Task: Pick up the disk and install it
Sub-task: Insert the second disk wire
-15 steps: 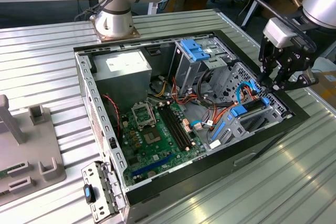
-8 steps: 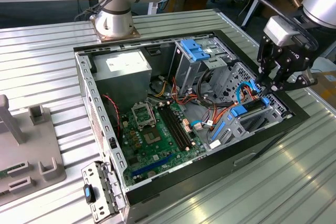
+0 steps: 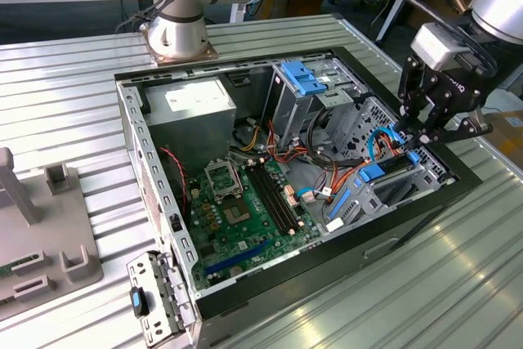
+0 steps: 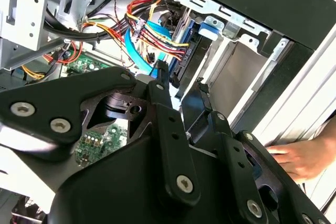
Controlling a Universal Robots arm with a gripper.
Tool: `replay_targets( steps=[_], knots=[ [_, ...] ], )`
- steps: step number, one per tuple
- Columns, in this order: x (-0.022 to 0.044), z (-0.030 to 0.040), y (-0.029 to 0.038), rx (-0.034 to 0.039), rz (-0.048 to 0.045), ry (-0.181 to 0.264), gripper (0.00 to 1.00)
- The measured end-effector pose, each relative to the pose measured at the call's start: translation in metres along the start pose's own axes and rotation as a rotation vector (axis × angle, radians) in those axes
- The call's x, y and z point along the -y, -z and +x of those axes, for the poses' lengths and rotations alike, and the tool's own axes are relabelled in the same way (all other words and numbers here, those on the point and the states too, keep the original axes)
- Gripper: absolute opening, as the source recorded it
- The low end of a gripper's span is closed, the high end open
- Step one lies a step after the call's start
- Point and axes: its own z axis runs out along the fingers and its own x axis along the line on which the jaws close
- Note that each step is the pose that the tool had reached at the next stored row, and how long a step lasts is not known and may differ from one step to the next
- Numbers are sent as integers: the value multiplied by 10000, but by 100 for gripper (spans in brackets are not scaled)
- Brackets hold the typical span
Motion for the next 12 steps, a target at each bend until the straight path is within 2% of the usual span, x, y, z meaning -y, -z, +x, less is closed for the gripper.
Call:
replay_targets(
  steps=[2, 4, 8, 10, 12],
  knots=[
    [-2, 0, 0, 0, 0, 0, 38],
    [-38, 5, 3, -2, 2, 0, 38],
    [-56, 10, -40, 1, 2, 0, 38],
    [-58, 13, -100, 0, 2, 0, 38],
    [-59, 13, -107, -3, 2, 0, 38]
  ],
)
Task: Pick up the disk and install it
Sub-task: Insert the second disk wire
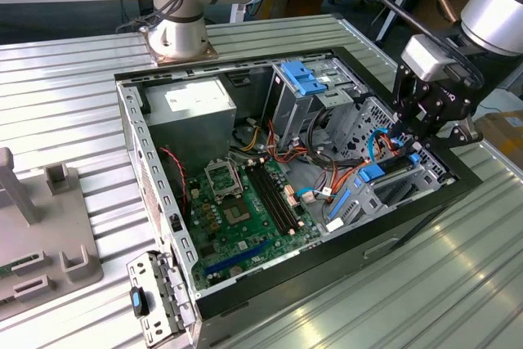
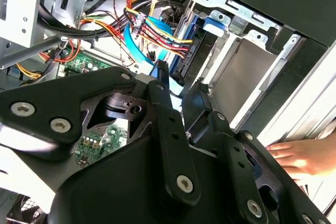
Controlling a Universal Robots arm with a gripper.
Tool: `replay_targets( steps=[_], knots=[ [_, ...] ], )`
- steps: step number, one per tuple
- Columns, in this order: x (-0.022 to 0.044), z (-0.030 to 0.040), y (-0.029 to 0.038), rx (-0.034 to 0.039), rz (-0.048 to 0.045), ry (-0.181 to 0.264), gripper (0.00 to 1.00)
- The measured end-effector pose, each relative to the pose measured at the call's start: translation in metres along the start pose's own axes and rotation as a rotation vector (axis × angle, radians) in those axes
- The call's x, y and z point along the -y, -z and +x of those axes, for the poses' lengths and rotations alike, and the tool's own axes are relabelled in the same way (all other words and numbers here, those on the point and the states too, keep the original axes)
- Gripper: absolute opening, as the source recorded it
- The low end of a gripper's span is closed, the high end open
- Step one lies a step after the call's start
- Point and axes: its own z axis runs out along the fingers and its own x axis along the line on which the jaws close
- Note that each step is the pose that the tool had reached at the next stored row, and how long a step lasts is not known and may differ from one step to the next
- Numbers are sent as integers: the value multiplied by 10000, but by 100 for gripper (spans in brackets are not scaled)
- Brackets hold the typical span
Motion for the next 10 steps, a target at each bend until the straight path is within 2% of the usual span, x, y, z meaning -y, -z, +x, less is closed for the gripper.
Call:
replay_targets(
  steps=[6, 7, 8, 10],
  knots=[
    [0, 0, -5, 2, 0, 0, 36],
    [0, 0, -5, 2, 0, 0, 29],
    [0, 0, -6, 2, 0, 0, 17],
    [0, 0, -8, 3, 0, 0, 16]
  ],
)
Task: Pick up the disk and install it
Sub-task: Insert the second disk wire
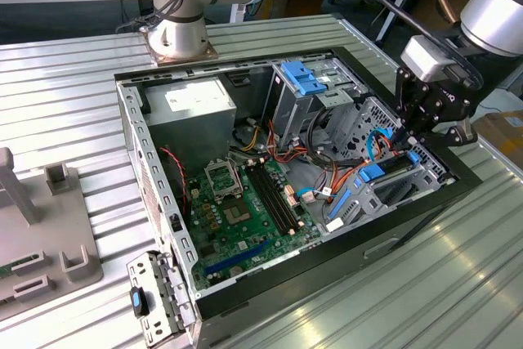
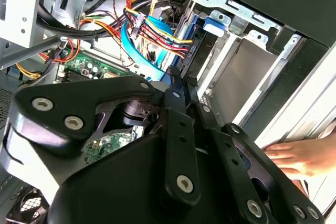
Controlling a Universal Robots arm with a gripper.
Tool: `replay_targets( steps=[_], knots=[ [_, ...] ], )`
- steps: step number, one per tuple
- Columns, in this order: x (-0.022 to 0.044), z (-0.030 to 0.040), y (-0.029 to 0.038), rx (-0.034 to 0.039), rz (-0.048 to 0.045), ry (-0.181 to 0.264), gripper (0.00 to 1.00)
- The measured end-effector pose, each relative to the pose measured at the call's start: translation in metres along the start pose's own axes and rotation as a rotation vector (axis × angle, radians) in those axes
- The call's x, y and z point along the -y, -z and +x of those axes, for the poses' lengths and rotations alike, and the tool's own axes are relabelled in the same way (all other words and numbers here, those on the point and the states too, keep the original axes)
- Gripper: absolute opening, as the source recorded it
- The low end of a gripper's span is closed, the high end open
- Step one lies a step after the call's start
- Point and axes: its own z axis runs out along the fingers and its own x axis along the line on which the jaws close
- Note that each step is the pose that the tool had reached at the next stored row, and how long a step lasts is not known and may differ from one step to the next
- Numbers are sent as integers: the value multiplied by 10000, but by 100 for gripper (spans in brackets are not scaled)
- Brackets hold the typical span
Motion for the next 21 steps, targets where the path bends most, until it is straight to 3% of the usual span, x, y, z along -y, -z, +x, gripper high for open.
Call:
replay_targets(
  steps=[4, 6, 7, 10, 13, 15, 18, 21],
  knots=[
    [0, 0, -3, 0, 0, 0, 16],
    [0, -1, -3, -384, 53, 37, 16],
    [0, 0, -3, -439, 59, 42, 16],
    [-3, -2, -11, -443, 60, 113, 16],
    [-8, -27, -20, -516, 63, 479, 16],
    [-8, -26, -20, -518, 63, 481, 16],
    [-10, -25, -65, -544, 66, 492, 16],
    [-12, -23, -105, -613, 73, 530, 16]
  ],
)
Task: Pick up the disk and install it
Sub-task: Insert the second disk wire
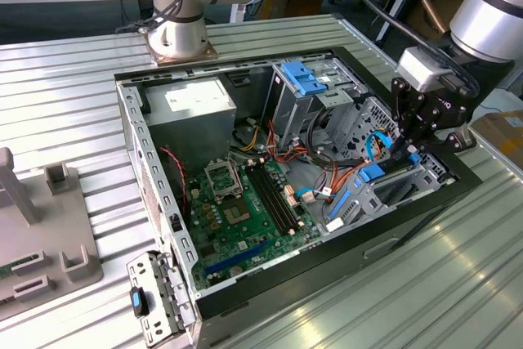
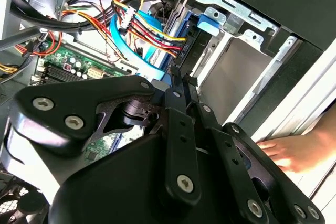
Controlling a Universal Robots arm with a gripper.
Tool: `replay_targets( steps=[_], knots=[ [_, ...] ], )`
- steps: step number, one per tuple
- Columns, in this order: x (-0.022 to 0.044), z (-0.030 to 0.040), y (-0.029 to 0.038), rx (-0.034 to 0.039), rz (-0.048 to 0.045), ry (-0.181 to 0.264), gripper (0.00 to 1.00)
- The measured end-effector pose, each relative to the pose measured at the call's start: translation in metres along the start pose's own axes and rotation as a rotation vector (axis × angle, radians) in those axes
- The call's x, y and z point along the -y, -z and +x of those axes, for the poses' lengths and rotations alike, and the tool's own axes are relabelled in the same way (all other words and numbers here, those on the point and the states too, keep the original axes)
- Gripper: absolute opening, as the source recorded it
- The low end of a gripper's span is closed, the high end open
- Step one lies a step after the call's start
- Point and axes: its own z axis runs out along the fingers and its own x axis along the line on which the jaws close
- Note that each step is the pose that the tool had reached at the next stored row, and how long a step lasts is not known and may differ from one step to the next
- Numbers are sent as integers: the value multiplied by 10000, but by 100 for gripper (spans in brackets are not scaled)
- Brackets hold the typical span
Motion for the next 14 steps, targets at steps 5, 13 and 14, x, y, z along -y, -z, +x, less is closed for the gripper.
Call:
replay_targets(
  steps=[5, 13, 14],
  knots=[
    [10, -14, -56, -1, 0, 1, 16],
    [16, -14, -81, 3, 0, 1, 16],
    [15, -15, -101, -3, 0, 2, 16]
  ],
)
